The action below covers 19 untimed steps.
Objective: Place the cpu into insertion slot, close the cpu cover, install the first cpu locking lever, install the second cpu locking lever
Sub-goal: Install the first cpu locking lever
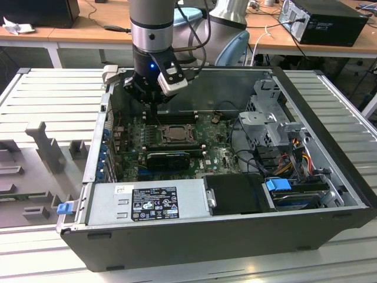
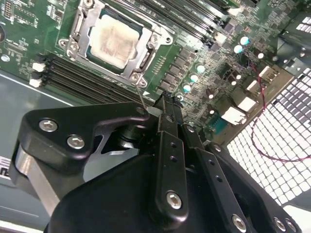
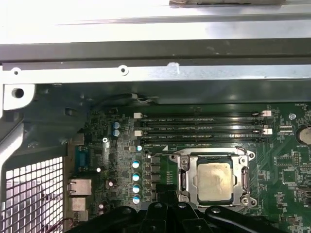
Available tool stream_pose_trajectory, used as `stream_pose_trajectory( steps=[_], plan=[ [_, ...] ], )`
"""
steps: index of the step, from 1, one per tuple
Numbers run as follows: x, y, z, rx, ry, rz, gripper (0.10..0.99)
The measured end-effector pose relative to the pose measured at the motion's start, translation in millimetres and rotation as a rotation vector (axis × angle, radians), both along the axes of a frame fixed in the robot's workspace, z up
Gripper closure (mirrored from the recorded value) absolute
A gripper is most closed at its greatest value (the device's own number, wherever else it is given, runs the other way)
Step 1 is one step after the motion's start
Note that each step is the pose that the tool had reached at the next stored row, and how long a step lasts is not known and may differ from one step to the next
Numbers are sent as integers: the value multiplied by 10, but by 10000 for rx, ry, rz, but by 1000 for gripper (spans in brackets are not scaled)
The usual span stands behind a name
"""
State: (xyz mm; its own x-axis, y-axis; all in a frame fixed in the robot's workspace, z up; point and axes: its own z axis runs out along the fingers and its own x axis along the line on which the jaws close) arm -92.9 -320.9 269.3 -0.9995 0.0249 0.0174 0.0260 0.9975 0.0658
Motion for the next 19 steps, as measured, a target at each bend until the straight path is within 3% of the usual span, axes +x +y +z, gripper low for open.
stream_pose_trajectory(
  steps=[14, 19],
  plan=[
    [-238, 26, -48, 14, -1, 0, 980],
    [-240, 81, -101, 42, -4, 1, 980]
  ],
)
